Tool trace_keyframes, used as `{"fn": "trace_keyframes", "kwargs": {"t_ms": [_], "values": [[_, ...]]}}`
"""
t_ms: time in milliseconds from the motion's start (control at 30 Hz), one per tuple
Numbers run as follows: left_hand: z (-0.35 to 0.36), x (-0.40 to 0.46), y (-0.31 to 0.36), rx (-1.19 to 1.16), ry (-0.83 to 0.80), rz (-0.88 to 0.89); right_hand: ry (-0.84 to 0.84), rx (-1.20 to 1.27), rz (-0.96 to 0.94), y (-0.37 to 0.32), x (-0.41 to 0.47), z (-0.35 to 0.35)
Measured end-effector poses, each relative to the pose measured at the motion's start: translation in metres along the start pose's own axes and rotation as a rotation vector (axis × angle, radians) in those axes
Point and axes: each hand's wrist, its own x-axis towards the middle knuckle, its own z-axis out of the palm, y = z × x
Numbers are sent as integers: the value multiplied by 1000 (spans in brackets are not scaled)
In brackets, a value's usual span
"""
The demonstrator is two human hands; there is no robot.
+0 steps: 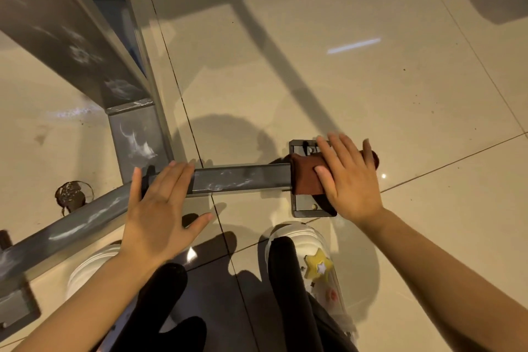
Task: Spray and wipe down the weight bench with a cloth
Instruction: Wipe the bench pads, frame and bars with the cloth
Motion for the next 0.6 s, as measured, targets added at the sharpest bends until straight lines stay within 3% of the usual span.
{"fn": "trace_keyframes", "kwargs": {"t_ms": [200,300,467,600], "values": [[1,1,2,13,14,-2,98,70,19,-101,-12,12],[2,0,1,1,42,-6,57,46,-200,-148,0,15],[0,-2,-2,-17,16,12,57,-102,-593,-95,34,16],[2,-1,-2,14,-21,4,131,-183,-578,-41,16,18]]}}
